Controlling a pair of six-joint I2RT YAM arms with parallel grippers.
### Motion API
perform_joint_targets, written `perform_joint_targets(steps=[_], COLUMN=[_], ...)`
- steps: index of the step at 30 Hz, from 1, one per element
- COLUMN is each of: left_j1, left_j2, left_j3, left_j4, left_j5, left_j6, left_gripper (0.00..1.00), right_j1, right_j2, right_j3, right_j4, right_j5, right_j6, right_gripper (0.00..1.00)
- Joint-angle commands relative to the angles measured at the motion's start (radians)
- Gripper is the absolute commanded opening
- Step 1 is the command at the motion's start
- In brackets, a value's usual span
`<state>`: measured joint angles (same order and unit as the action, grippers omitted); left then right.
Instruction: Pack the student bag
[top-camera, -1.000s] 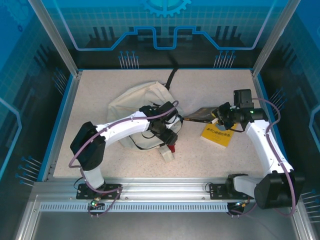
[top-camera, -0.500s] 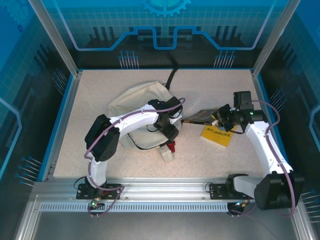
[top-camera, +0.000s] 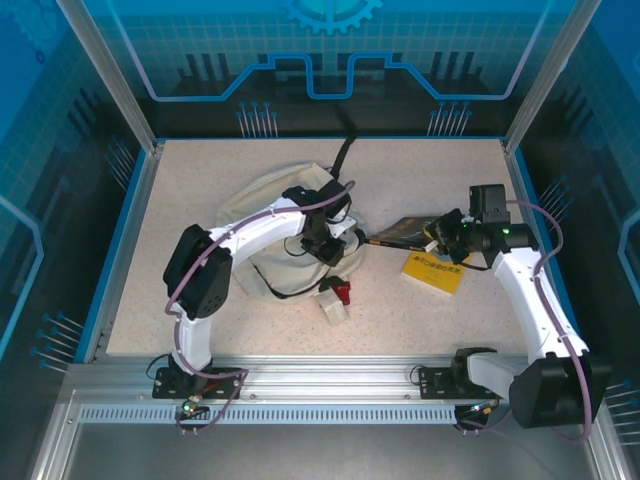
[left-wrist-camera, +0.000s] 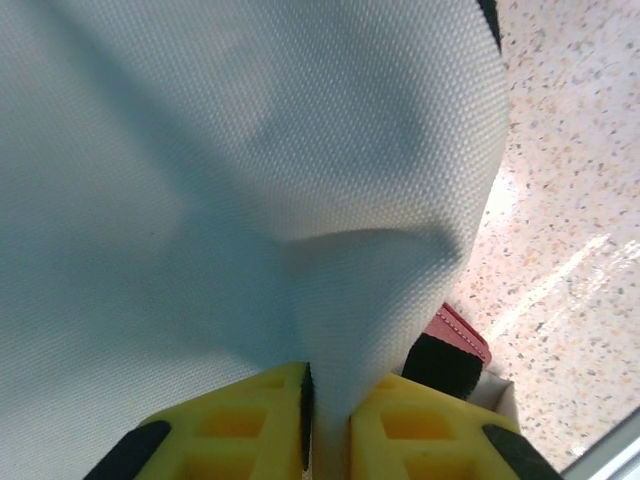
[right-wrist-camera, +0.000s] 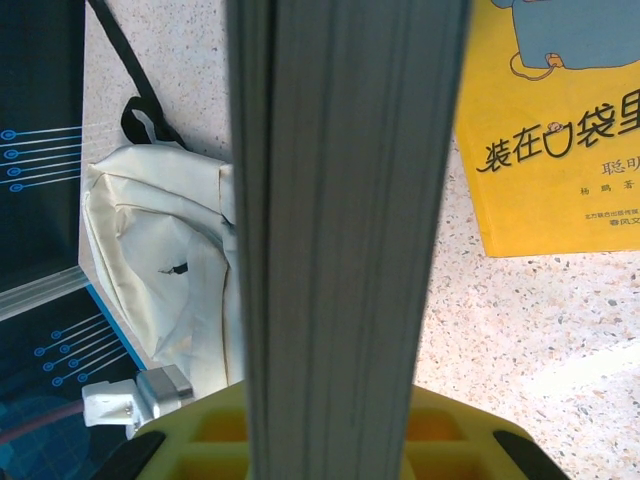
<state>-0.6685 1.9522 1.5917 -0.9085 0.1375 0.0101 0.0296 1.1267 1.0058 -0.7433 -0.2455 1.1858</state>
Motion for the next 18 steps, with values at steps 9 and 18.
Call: perform_joint_targets(steps=[9, 18], left_j1=[0.075, 0.136], left_j2=[-0.12, -0.265], left_j3=[0.013, -0.005], left_j4=[0.029, 0.198], left_j5=[0.19, 0.138], left_j6=[-0.036, -0.176], left_gripper=[0.05, 0.04], right_j1=[-0.014, 0.013], right_j2=[-0.094, -0.235], right_j3=[-0.002, -0.031], right_j4=[-0.016, 0.031], right_j5=[0.012, -0.081], right_j6=[-0.107, -0.235], right_gripper=[0.0, 0.0])
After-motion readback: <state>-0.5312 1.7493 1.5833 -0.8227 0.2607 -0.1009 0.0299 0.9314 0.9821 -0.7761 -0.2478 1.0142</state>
